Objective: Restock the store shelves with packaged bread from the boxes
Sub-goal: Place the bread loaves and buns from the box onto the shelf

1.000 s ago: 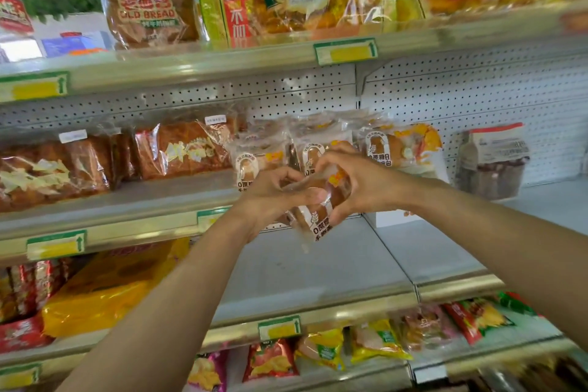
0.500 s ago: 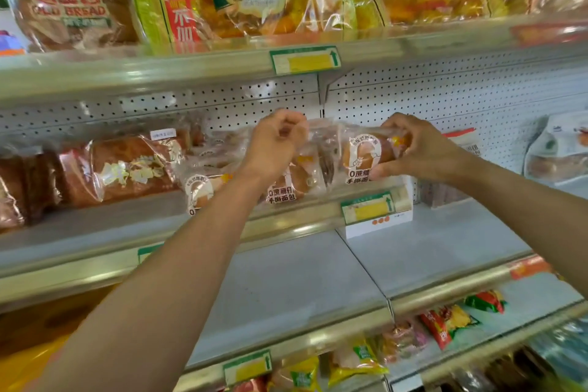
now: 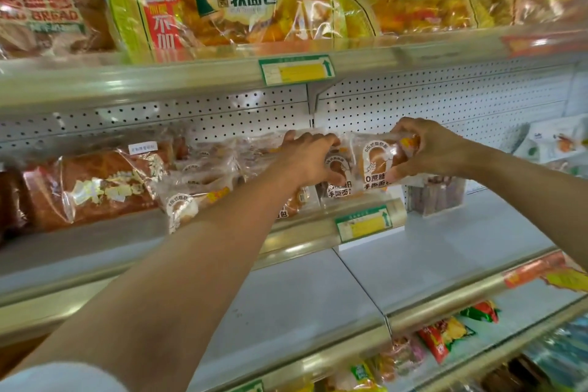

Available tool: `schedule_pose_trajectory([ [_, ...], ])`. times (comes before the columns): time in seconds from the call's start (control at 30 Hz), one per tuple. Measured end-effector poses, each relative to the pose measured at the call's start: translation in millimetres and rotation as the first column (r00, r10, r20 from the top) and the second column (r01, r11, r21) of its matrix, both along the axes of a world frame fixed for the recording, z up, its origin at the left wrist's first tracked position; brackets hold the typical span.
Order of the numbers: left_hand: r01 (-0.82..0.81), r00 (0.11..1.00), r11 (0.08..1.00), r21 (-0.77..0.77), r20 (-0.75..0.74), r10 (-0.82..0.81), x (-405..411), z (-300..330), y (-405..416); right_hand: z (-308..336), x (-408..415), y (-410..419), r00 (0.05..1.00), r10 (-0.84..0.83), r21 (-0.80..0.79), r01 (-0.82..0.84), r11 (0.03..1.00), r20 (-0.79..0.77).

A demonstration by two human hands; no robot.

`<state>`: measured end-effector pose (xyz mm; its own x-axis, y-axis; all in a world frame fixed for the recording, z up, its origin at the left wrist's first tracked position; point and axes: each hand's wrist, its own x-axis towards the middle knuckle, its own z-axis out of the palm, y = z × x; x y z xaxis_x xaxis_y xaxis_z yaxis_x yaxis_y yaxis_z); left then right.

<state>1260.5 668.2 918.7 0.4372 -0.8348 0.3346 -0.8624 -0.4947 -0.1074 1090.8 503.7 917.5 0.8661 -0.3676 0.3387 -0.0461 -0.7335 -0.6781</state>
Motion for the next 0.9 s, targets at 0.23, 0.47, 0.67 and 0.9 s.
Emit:
schedule_pose_trajectory([
  [0.23,-0.08,0.995,0.997,0.024,0.066,0.078,4,-7,-15,1,2,-2,0.999,0.009,-0.062,-0.011,0.998,-0.038],
  [0.47,-0.12,0.989,0.986,-0.118,0.07,0.129,9,-2,-18,-9,21,3,0.999,-0.032,-0.134,0.03,0.991,-0.016],
  [0.67,-0.094,0.971,0.967,-0.237,-0.234,0.037,23,7,-12,-22,35,2,0.995,0.022,-0.098,-0.032,0.995,-0.101],
  [0.9,-0.095,0.951,0.957,-0.275,-0.31,0.005,29,5,-13,-19,43,6,0.956,0.053,-0.083,-0.08,0.993,-0.288],
])
